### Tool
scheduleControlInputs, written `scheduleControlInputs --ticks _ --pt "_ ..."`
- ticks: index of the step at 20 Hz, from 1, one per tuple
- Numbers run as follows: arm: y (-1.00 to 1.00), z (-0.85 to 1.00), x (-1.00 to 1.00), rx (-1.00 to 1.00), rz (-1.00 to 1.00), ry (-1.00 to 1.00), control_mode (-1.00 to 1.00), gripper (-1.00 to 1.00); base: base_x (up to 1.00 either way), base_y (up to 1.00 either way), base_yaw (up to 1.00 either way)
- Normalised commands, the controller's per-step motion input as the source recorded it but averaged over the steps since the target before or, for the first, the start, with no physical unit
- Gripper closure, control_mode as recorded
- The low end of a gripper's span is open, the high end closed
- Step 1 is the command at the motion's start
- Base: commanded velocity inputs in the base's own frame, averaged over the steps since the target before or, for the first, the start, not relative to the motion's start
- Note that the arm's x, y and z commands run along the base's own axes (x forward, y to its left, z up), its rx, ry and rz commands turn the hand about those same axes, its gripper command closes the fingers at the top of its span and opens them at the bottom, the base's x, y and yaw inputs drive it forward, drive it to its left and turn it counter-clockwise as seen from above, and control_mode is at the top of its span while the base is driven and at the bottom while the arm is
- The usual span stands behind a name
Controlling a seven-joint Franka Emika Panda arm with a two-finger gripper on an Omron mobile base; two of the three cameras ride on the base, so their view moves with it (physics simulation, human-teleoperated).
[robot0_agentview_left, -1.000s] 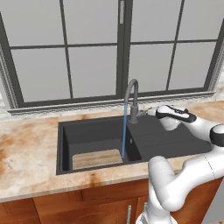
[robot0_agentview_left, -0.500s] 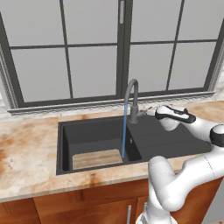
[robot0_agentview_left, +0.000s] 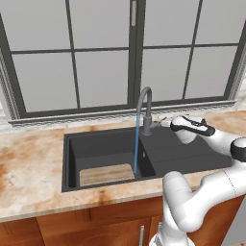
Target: Turn on the sink faucet with hot water and rinse the cutting board for ten seconds, then turn off the faucet. Push the cutting board to reach the water if necessary.
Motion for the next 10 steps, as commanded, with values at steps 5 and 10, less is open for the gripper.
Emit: scheduleControlInputs --ticks 5,10 --pt "0.5 0.08 0.09 0.0 0.0 0.0 -1.0 -1.0 0.0 0.0 0.0" --pt "0.52 0.06 0.03 0.0 0.0 0.0 -1.0 -1.0 0.0 0.0 0.0"
